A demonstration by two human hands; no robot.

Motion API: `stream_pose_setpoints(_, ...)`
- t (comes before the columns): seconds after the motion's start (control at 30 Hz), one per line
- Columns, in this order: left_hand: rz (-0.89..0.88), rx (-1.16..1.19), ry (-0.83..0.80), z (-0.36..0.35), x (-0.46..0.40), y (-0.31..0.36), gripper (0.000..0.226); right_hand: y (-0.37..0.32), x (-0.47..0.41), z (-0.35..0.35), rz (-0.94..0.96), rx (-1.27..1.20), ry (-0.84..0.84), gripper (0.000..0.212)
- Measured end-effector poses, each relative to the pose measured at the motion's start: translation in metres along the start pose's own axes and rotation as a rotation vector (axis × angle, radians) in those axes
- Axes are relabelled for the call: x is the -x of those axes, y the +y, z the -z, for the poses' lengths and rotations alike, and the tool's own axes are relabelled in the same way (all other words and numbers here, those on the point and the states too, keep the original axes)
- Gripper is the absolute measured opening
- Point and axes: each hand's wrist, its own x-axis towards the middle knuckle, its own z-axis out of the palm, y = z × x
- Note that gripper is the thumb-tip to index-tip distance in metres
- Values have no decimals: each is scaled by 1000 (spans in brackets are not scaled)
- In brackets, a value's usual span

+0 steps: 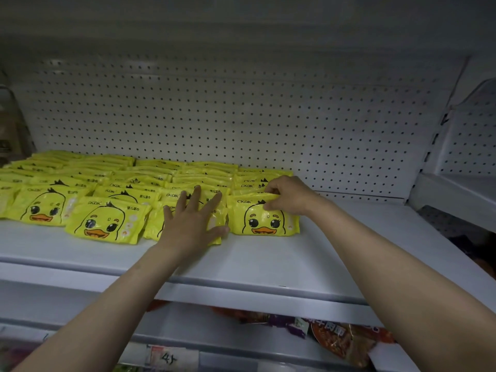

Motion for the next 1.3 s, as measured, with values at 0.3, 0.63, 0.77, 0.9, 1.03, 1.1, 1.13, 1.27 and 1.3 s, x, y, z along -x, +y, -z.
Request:
stream_pose_setpoints(0.3, 2, 45, -1, -3, -2, -1, 85, -12, 4, -14, 22, 138, -42, 85)
stream_pose_setpoints(0.63, 8, 45, -24, 1, -1, -1, 86, -20, 1, -15, -13, 312, -58, 87)
stream_pose_setpoints(0.77, -13, 67, -31, 12, 0, -10, 86, -40, 6, -14, -50, 453, -19, 87)
stream_pose_setpoints(0.9, -32, 140, 70, 44, 7, -42, 84, -87, 3, -7, -7, 470, 34, 75)
stream_pose_setpoints(1.03, 49, 213, 151, 91, 32, -96, 77, -158, 1, -9, 97, 435, 56, 59)
stream_pose_setpoints(1.1, 93, 191, 183, 114, 53, -130, 73, -199, 4, -16, 153, 414, 77, 56)
stream_pose_setpoints(1.13, 117, 171, 197, 125, 66, -149, 72, -220, 6, -22, 180, 401, 93, 55)
stream_pose_setpoints(1.27, 209, 103, 228, 160, 124, -222, 69, -304, 19, -51, 294, 299, 146, 53)
stream_pose_setpoints(1.3, 227, 90, 242, 167, 141, -239, 67, -325, 23, -60, 320, 263, 151, 53)
